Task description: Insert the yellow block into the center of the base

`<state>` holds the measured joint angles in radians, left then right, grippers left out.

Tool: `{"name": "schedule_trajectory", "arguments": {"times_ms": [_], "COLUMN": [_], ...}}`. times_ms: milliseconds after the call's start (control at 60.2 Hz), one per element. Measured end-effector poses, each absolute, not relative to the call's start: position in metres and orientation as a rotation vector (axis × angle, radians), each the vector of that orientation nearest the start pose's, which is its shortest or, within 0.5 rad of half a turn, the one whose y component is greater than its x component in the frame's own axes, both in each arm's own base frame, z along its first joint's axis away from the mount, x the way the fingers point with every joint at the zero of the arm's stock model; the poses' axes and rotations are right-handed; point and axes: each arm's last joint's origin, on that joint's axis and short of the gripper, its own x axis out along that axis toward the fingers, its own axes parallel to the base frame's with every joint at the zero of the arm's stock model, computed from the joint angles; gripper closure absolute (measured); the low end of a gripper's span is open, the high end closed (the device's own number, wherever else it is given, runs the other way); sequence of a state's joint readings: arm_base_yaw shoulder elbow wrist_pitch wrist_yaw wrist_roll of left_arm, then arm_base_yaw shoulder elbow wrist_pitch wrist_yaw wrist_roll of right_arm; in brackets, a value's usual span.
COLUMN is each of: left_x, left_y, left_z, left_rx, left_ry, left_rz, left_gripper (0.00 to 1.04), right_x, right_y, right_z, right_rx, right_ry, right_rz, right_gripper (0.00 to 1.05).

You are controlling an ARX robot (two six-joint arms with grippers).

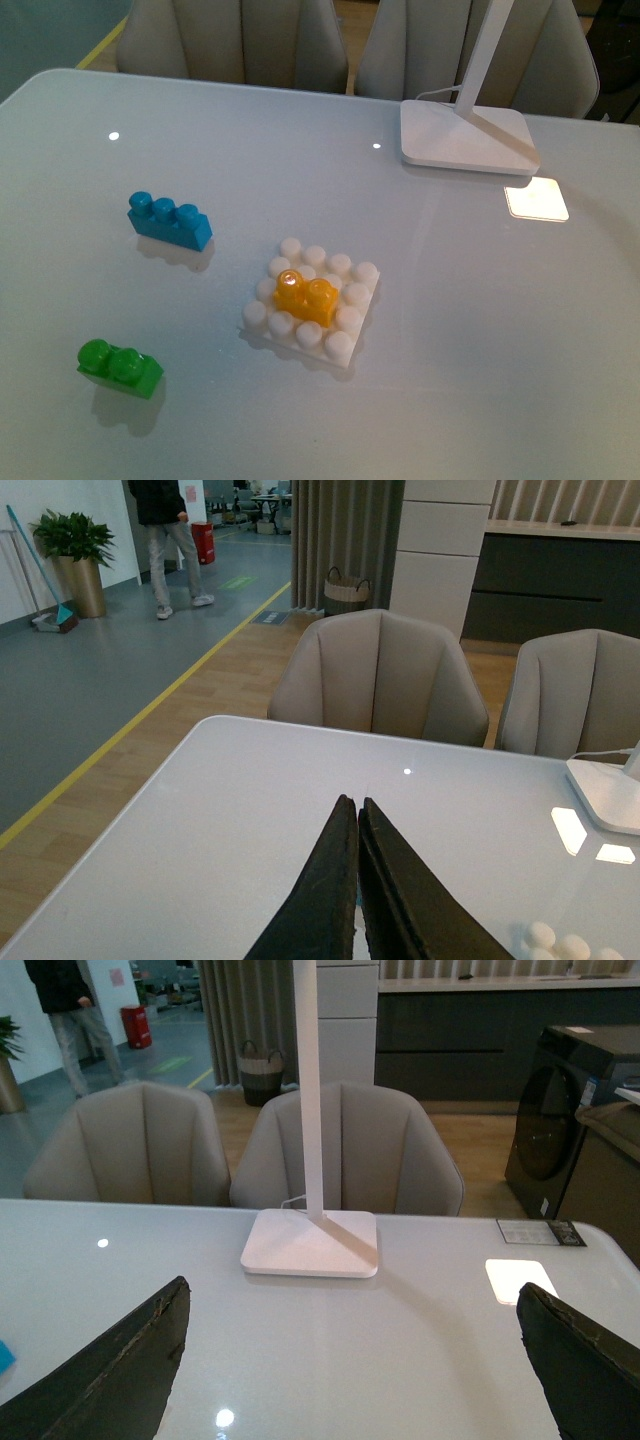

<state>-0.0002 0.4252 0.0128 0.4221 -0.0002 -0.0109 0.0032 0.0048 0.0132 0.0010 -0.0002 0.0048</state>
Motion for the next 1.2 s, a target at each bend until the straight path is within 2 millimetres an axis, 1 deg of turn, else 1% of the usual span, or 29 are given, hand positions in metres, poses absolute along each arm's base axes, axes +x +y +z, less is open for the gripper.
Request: {"name": "schedule_trajectory", "arguments": {"times_ms": [299, 598, 681, 747, 913, 963, 1112, 1129, 1195], "left_x": [0.114, 0.108, 0.101, 0.098, 0.097, 0.097, 0.097, 0.097, 0.097], "left_y": [0.000, 0.000, 0.000, 0.000, 0.000, 0.000, 0.000, 0.000, 0.000], "left_z": [0.171, 0.170, 0.166, 0.167, 0.168, 0.168, 0.168, 0.168, 0.168], "left_rx": [-0.011, -0.011, -0.010, -0.010, -0.011, -0.010, -0.010, -0.010, -0.011], "left_ry": [-0.013, -0.013, 0.022, -0.006, -0.008, -0.008, -0.008, -0.008, -0.008], "left_rz": [0.000, 0.000, 0.000, 0.000, 0.000, 0.000, 0.000, 0.000, 0.000], "left_gripper": [1.02, 1.02, 1.02, 1.02, 1.02, 0.94, 0.62, 0.60, 0.46], "right_x": [0.097, 0.097, 0.097, 0.097, 0.097, 0.097, 0.097, 0.097, 0.097], "right_y": [0.000, 0.000, 0.000, 0.000, 0.000, 0.000, 0.000, 0.000, 0.000], "right_z": [0.168, 0.168, 0.168, 0.168, 0.168, 0.168, 0.168, 0.168, 0.168], "right_rx": [0.005, 0.005, 0.005, 0.005, 0.005, 0.005, 0.005, 0.005, 0.005], "right_ry": [-0.009, -0.010, -0.009, -0.009, -0.009, -0.009, -0.009, -0.009, -0.009], "right_rz": [0.003, 0.003, 0.003, 0.003, 0.003, 0.003, 0.003, 0.003, 0.003], "right_gripper": [0.09, 0.09, 0.09, 0.09, 0.09, 0.09, 0.09, 0.09, 0.09]}}
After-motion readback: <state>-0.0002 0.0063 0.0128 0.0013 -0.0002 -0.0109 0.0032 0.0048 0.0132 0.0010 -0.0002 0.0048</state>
